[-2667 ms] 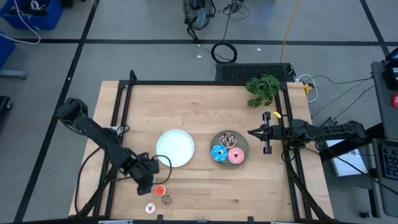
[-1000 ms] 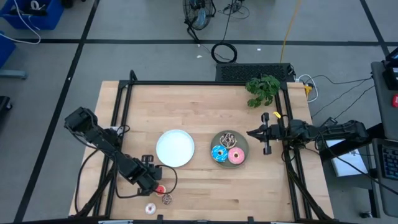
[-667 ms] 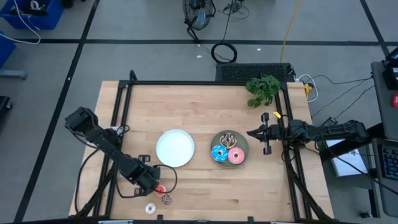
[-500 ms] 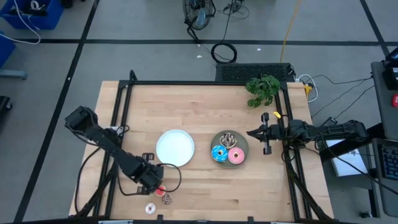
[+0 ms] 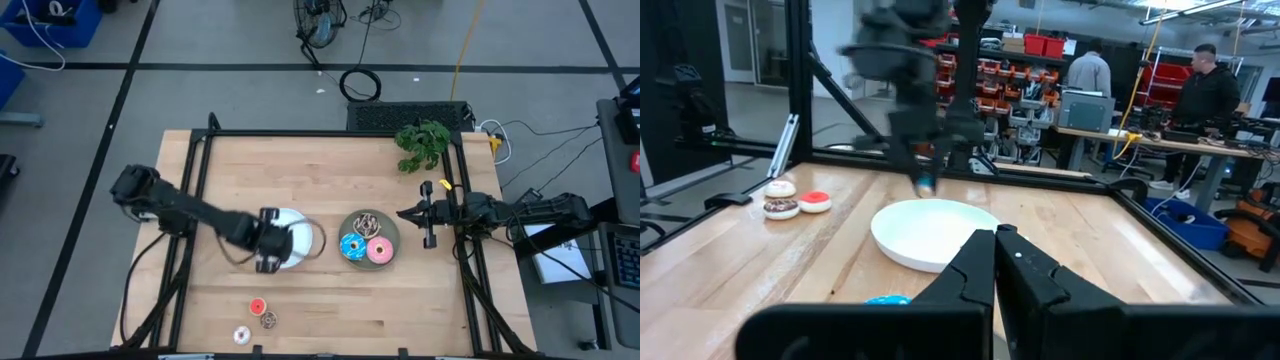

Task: Pick & Place donuts
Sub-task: Put the small blue donut on the white plate, then put the small orange donut on the white plate

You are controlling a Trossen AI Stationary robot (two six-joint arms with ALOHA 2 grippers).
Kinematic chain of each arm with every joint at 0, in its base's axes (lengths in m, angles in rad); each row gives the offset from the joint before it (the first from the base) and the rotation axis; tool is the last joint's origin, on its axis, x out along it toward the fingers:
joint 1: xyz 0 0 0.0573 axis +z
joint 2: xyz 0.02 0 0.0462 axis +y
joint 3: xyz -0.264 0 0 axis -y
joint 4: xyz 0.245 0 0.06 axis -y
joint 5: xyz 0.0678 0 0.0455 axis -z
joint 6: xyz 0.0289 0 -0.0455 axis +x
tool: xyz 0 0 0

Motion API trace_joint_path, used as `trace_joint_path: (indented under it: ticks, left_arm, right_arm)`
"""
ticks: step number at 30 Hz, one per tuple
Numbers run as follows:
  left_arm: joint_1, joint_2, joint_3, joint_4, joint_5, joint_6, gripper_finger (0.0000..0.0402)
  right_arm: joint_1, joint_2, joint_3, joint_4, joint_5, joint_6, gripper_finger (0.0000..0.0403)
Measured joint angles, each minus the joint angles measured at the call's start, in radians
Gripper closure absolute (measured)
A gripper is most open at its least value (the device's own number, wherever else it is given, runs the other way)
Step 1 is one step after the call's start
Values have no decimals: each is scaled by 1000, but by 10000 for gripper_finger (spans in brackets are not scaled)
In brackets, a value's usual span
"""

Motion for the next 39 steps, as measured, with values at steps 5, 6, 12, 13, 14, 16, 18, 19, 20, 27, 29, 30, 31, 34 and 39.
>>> trace_joint_path:
  ticks: [5,6,12,13,14,16,18,19,20,27,29,30,31,34,39]
  left_arm:
    - [139,15,-49,87,91,110,317]
    - [163,20,-53,99,97,130,313]
    - [269,66,-66,171,116,184,274]
    - [280,82,-67,181,130,193,267]
    - [288,99,-67,186,135,201,261]
    - [301,132,-67,187,154,216,250]
    - [307,153,-65,195,168,226,241]
    - [309,158,-63,199,170,228,237]
    - [309,160,-62,200,170,229,233]
    - [302,125,-67,204,161,227,187]
    - [299,113,-67,203,156,219,167]
    - [297,111,-67,197,155,217,157]
    - [296,112,-67,186,155,217,148]
    - [294,111,-67,172,151,216,124]
    - [294,110,-67,175,151,228,98]
  right_arm:
    - [0,0,0,-1,0,12,403]
    - [0,0,0,-1,0,12,403]
    - [0,1,0,-15,0,13,403]
    - [0,3,0,-15,0,13,403]
    - [0,4,0,-15,0,13,403]
    - [0,6,0,-19,-1,13,403]
    - [0,11,0,-16,-1,13,403]
    - [0,12,0,-18,-1,13,403]
    - [0,12,0,-18,-1,13,403]
    - [0,14,0,-10,-1,13,403]
    - [0,14,0,-7,-1,12,403]
    - [0,14,0,-7,-1,10,403]
    - [0,14,0,-7,-1,7,403]
    - [0,14,0,-7,0,-3,403]
    - [0,14,0,-7,0,-4,403]
